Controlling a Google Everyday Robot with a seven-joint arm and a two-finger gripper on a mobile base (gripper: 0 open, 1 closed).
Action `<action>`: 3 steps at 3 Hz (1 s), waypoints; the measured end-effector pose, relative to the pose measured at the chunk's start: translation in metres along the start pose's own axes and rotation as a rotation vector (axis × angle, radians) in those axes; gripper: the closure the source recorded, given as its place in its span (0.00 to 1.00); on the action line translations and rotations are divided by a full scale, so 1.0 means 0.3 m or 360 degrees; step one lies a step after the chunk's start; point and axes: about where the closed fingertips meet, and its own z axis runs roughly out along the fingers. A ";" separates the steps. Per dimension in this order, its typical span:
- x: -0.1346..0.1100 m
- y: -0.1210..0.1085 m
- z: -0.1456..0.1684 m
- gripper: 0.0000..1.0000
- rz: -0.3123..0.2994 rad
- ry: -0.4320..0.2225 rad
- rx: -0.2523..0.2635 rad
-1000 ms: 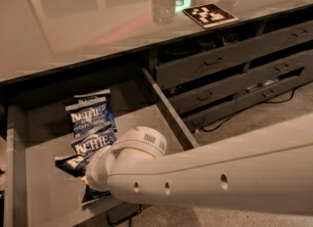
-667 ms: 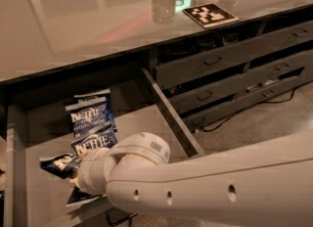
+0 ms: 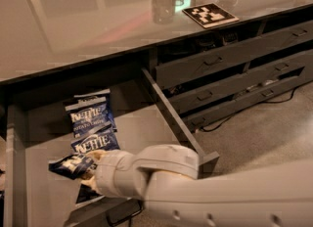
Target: Pick blue chip bag from top drawer and place on counter
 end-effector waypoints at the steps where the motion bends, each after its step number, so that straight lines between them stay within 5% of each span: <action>1: -0.018 -0.055 -0.148 1.00 -0.0031 -0.0088 0.0078; 3: -0.117 -0.128 -0.283 1.00 -0.0035 0.0006 0.0289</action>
Offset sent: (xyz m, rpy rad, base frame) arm 0.0221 -0.2052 0.2401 -0.0236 0.0299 -0.1409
